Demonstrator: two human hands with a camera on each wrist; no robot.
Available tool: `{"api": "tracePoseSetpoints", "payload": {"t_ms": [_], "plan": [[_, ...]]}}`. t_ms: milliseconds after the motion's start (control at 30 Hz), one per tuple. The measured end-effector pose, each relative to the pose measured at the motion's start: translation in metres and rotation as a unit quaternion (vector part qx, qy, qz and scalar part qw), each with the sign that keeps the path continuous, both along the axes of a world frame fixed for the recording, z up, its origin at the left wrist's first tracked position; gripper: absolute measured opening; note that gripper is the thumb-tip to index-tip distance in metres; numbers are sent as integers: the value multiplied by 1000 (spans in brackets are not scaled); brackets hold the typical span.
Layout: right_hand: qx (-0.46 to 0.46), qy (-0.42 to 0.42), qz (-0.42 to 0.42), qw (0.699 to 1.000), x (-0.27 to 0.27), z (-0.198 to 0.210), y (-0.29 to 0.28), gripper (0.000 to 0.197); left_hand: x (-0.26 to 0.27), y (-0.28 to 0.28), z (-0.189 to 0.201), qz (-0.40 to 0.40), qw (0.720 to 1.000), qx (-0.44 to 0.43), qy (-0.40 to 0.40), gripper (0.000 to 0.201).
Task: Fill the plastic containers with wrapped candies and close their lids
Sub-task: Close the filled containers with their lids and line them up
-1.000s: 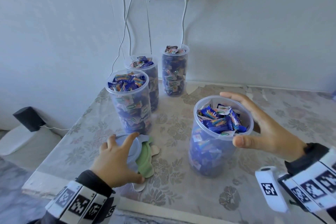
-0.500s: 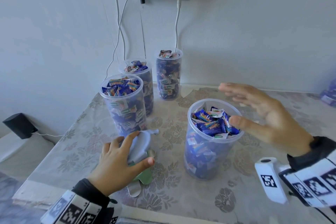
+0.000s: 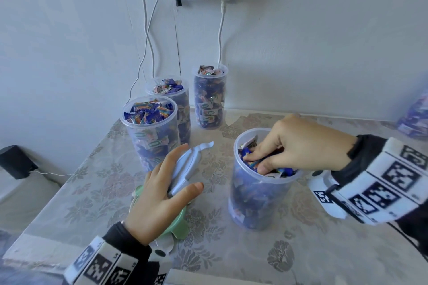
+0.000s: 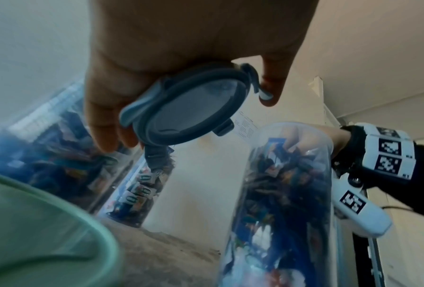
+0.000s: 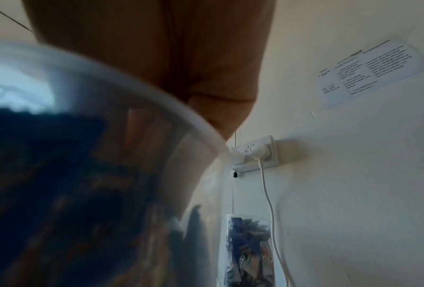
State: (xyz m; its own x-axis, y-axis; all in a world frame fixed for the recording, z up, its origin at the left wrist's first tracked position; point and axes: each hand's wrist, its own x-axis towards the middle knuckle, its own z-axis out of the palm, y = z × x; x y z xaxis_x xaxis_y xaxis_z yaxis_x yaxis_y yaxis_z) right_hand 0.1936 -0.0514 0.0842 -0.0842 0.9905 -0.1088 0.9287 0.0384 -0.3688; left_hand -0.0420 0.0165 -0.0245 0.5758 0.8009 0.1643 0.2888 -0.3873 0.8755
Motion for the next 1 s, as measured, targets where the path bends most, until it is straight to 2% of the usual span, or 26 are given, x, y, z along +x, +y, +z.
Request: {"api": "tracePoseSetpoints", "payload": {"t_ms": [67,233,367,433,500,633,733,867,900,1000], "plan": [[-2,-3,4,1000,-4,-3,3,25,4,-3,5,-16,997,-49,-62,66],[21,20,2,1000,-1,3,-3,29,14,-8,19,-60,981,-119,-139,68],[92,75,-14,993,6,9,-10,27,14,-2,19,-68,953,-232,-184,55],[118,56,12,991,7,10,-11,29,15,1,18,-69,927,-297,-217,65],[97,36,34,994,8,9,-9,36,17,2,19,-69,908,-330,-249,79],[92,50,40,994,11,10,-9,43,22,3,26,-75,897,-337,-278,76],[68,15,38,997,10,7,-9,50,24,6,29,-74,903,-320,-278,78],[6,-10,48,999,9,-1,-7,50,27,8,32,-78,920,-284,-258,94],[-2,-13,50,999,9,-1,-6,49,28,9,32,-82,924,-276,-250,90],[-13,-18,57,998,8,0,-3,48,31,7,37,-100,939,-236,-231,49]]}}
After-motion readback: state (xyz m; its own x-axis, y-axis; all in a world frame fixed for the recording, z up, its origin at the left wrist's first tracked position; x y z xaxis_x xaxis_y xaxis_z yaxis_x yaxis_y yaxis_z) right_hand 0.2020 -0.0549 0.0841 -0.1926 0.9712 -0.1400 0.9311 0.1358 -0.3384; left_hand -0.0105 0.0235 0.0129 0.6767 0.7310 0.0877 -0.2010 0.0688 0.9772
